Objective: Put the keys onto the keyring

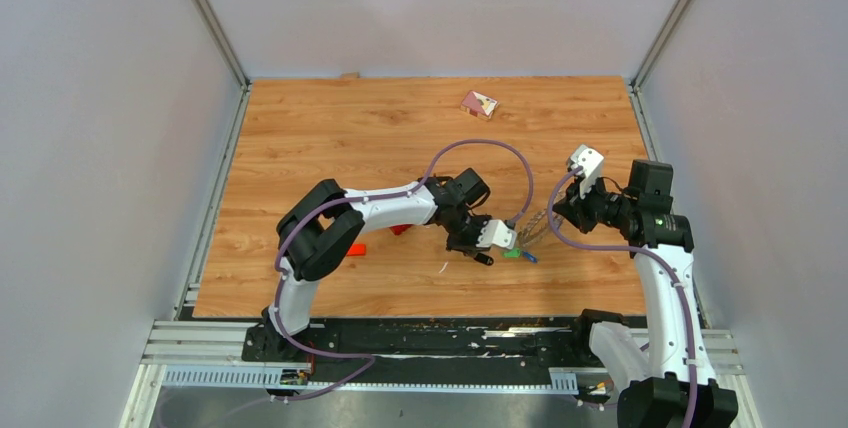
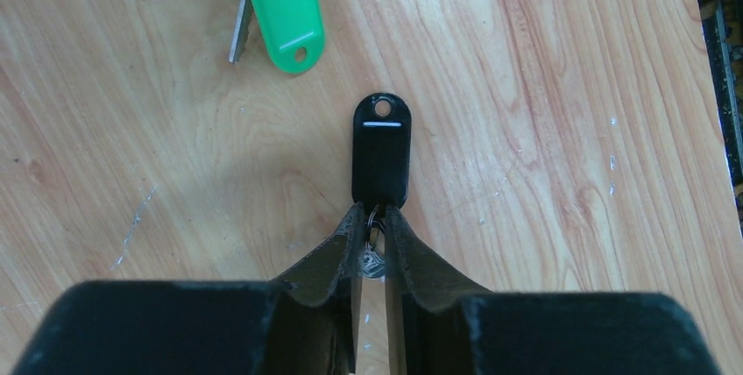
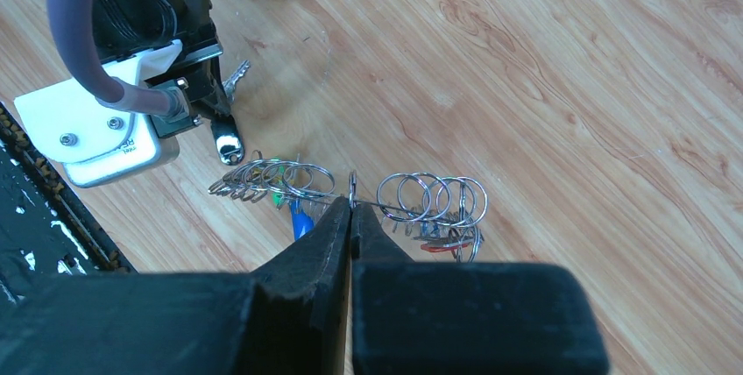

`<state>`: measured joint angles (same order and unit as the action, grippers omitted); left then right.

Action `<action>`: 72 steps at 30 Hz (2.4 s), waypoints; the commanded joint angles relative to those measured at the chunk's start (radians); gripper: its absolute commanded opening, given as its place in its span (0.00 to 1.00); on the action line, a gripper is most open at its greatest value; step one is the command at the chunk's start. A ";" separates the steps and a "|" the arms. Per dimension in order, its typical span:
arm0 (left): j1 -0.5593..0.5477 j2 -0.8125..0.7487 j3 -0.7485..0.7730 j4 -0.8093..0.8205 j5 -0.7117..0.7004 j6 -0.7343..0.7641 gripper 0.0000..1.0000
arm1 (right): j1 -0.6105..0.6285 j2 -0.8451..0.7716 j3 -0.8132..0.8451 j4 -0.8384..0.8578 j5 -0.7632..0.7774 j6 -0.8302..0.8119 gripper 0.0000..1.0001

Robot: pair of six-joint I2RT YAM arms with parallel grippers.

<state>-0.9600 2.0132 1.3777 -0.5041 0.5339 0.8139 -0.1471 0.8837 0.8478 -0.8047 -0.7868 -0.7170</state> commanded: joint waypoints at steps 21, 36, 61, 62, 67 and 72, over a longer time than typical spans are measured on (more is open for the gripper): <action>0.058 -0.106 -0.011 -0.006 0.108 -0.014 0.00 | 0.003 -0.005 0.007 0.036 -0.036 -0.022 0.00; 0.208 -0.403 -0.301 0.467 0.469 -0.362 0.00 | 0.171 0.008 0.038 0.012 -0.062 -0.047 0.00; 0.234 -0.697 -0.574 0.905 0.432 -0.603 0.00 | 0.724 0.106 0.037 0.302 0.075 -0.038 0.00; 0.234 -0.702 -0.575 0.881 0.433 -0.562 0.00 | 0.735 0.108 0.035 0.304 0.076 -0.040 0.00; 0.233 -0.735 -0.575 0.740 0.427 -0.359 0.00 | 0.774 0.123 0.035 0.298 0.070 -0.050 0.00; 0.233 -0.749 -0.579 0.657 0.430 -0.208 0.00 | 0.800 0.142 0.037 0.311 0.069 -0.036 0.00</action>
<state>-0.7303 1.2922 0.7898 0.2398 0.9604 0.4252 0.6342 1.0149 0.8806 -0.5640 -0.6968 -0.7456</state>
